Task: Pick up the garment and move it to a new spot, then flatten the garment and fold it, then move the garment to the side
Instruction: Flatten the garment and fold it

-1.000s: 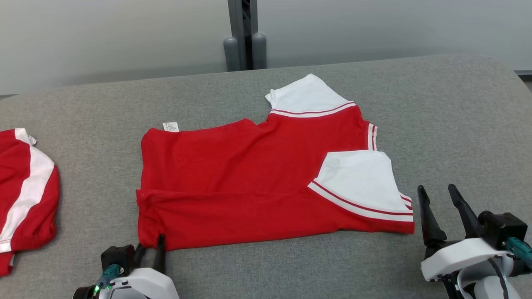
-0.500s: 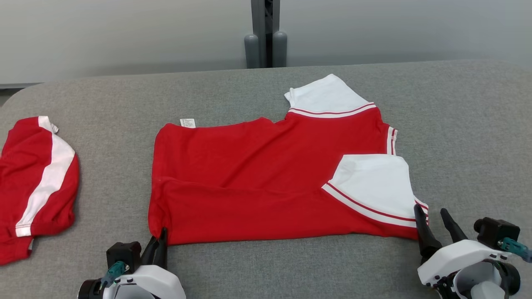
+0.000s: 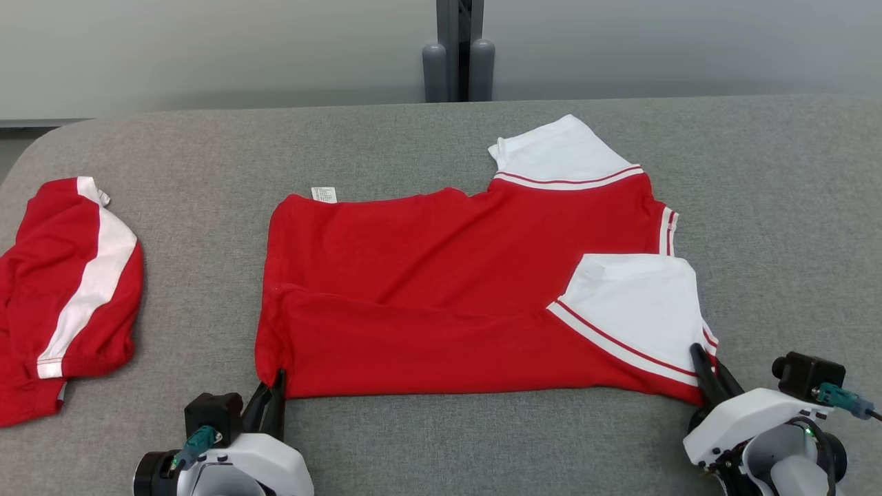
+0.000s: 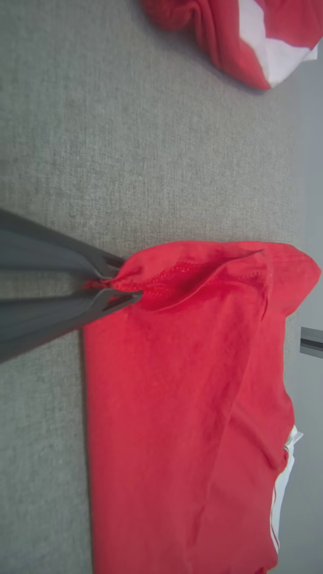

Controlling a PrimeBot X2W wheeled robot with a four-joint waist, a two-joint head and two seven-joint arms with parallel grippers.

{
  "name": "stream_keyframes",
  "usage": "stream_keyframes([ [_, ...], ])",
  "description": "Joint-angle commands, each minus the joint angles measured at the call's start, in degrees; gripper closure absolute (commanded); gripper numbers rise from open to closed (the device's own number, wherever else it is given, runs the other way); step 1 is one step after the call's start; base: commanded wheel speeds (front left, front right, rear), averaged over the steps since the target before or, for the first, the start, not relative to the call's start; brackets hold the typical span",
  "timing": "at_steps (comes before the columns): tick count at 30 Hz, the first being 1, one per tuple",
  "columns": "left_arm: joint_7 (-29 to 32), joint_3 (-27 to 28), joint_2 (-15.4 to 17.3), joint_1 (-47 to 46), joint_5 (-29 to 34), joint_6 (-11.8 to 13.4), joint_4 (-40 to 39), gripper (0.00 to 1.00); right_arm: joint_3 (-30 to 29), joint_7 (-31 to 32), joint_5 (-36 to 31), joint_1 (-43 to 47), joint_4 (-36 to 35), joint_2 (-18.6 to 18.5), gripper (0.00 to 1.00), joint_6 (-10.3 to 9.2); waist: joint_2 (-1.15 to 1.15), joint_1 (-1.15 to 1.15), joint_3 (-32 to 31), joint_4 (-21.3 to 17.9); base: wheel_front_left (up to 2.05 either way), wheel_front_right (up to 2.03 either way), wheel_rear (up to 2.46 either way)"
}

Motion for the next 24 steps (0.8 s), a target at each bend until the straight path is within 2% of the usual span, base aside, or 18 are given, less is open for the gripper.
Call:
stream_keyframes([
  [1,0.07,0.12,0.75,0.45,0.17,0.29,-0.29,1.0,-0.06,-0.55,0.37,-1.04,0.26,-0.6,1.0,0.01,0.0,0.0,-0.07,-0.03,0.0,0.0,0.0],
  [6,0.17,-0.2,1.07,1.03,0.28,0.73,-0.54,1.0,0.94,-1.6,1.26,-1.29,0.87,-2.26,1.0,0.0,0.0,0.0,-0.95,-0.33,0.0,0.0,0.0],
  [12,1.51,-1.31,2.31,2.3,0.52,-0.13,-1.16,1.0,2.38,0.49,1.54,-0.48,-0.04,-4.67,1.0,0.0,0.0,0.0,-2.51,-0.57,0.0,0.0,0.0],
  [17,5.02,-2.33,3.77,3.74,0.46,-0.73,-2.87,1.0,3.56,5.8,1.59,1.53,-2.18,-7.27,1.0,-0.01,0.0,0.0,-3.88,-0.53,0.0,0.0,0.0],
  [24,13.51,-3.43,6.74,8.14,-0.25,-1.03,-8.52,1.0,2.67,16.49,3.82,6.74,-9.48,-9.99,1.0,-0.01,0.0,0.0,-5.52,-0.48,0.0,0.0,0.0],
])
